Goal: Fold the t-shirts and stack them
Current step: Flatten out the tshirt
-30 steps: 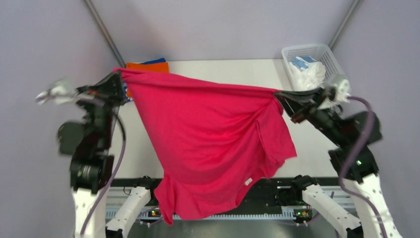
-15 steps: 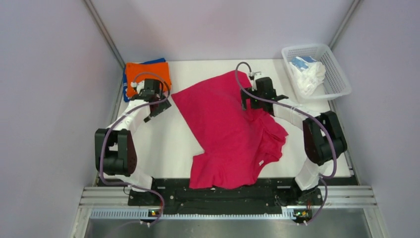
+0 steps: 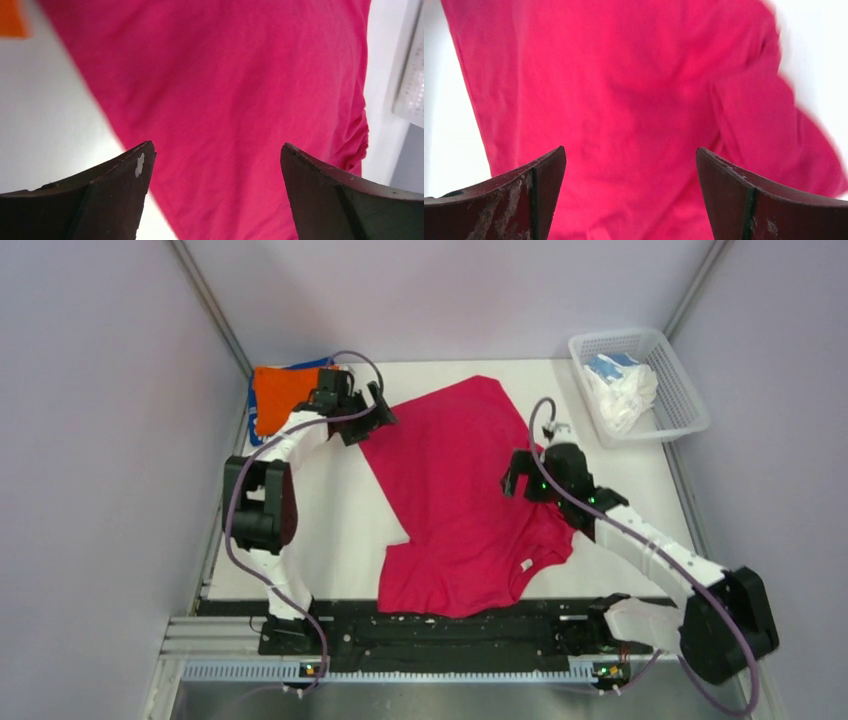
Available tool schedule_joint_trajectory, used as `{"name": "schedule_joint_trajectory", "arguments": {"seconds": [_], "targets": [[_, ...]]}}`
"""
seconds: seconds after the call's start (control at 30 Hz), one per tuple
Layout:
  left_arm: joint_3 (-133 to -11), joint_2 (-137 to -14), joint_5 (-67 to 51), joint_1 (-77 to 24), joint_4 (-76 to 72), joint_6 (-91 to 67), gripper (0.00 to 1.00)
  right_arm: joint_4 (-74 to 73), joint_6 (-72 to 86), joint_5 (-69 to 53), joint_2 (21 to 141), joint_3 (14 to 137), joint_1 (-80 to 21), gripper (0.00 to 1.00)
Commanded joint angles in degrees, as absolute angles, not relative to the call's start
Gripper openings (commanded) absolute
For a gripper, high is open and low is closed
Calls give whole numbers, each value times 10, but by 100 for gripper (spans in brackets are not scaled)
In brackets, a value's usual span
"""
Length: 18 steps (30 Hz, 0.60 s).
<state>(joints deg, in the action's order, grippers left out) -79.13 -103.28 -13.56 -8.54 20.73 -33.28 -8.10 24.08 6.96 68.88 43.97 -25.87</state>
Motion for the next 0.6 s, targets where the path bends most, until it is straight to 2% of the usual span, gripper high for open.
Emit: {"name": "schedule_joint_trajectory", "arguments": {"seconds": [0.0,0.13,0.3,0.43,0.57], "targets": [[-878,-1137,-239,-103,173,-336,99,-142,350,10,602,349,-283,99],[-923,-1211,-244,-111,174,-354,99,-146,390,-29,569,288,-295,99],[-889,-1225,-202,-114,196,-364,99,-138,392,50,609,279,-295,99],[-780,-1173,-180,-115,185,-374,99,-122,335,106,712,338,-281,99],[-612,-1069,-138,-141,155,-413,99,-81,315,69,863,416,-222,99]]}}
